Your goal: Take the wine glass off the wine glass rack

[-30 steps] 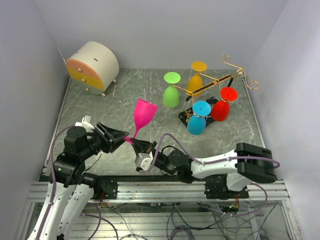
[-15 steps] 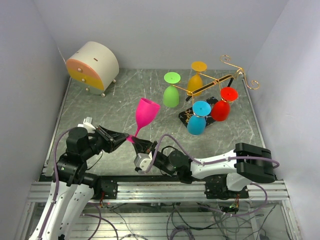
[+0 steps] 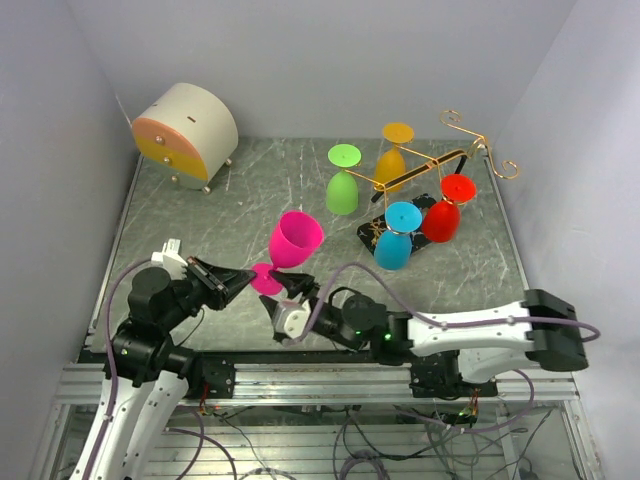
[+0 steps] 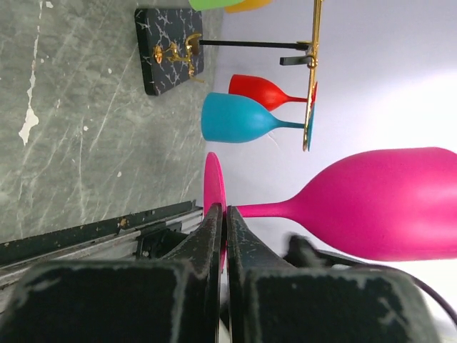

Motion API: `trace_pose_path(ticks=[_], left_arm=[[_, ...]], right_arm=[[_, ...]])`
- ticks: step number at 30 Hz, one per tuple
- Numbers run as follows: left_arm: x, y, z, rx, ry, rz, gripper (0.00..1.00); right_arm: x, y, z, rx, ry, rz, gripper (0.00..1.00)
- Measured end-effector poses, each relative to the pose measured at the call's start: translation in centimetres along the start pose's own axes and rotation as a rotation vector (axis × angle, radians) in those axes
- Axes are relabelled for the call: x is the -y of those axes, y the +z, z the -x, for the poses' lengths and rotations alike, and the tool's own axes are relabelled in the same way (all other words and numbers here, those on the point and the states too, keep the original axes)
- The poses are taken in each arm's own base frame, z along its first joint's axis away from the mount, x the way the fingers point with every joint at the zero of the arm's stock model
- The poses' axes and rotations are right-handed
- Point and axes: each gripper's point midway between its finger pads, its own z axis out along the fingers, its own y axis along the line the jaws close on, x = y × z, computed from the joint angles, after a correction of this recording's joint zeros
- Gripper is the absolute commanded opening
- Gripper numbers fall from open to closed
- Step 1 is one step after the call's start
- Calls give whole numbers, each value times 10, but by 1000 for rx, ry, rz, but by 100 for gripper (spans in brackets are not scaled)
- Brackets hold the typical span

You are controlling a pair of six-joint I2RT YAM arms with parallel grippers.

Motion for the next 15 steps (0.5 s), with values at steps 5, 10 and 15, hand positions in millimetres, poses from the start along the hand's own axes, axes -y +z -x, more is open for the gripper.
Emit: trace_pose_path(ticks=[5, 10, 15], left_arm=[[-16, 3, 3, 30, -18, -5, 7], [-20, 1, 7, 67, -33, -17, 7], [-16, -2, 11, 100, -27, -39, 7]], right_arm=[[44, -25, 51, 45, 131, 2, 54], [65, -51, 75, 29, 255, 52, 54], [67, -65, 84, -41, 383, 121, 53]])
